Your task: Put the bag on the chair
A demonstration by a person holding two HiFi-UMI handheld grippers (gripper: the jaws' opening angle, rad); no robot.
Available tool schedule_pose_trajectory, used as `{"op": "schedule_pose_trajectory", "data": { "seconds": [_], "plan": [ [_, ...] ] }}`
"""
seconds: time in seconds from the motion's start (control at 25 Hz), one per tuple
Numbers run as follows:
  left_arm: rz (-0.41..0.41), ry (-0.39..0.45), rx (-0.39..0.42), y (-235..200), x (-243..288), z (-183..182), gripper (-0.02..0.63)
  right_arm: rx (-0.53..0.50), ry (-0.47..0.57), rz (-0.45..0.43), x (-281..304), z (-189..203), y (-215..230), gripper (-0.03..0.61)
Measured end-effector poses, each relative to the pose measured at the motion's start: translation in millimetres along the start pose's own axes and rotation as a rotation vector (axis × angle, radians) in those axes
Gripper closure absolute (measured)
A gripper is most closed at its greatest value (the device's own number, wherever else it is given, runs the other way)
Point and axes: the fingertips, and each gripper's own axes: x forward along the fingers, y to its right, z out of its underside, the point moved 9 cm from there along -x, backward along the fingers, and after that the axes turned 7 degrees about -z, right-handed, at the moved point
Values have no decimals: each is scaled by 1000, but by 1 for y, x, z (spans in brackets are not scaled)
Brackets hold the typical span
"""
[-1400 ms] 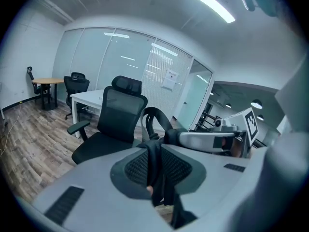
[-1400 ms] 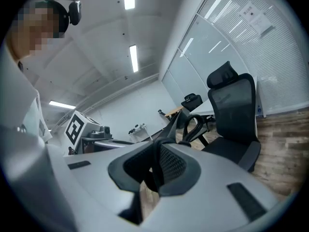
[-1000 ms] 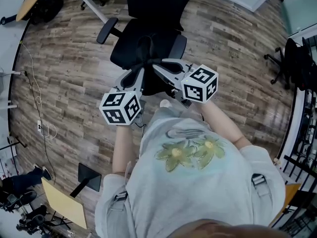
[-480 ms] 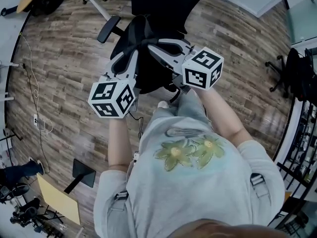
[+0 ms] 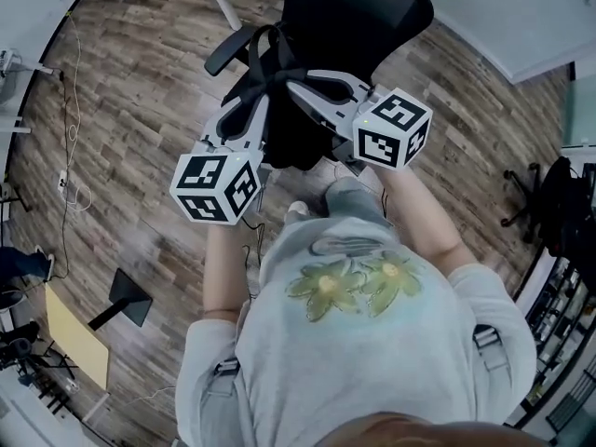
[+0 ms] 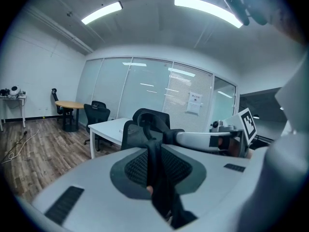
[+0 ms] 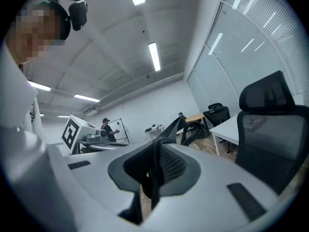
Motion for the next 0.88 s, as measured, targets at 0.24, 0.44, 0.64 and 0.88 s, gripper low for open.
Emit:
{"op": "schedule_pose_trajectory", "data": {
  "seconds": [0.24,0.44,0.64,0.88],
  "plan": [
    [-77,22,-5,5,26,-18,545,-23,-32,-87,8,-25,38,537],
    [-138,34,-27,4,42,-26,545,-37,-59,-158,17,-37,61,537],
    [-201,30,-56,6,58,-23,545,-33,-95,-218,22,-38,85,537],
    [-305,-7,-110,16,75,-12,545,-27,-162,-316,22,-31,112,535]
  ]
}}
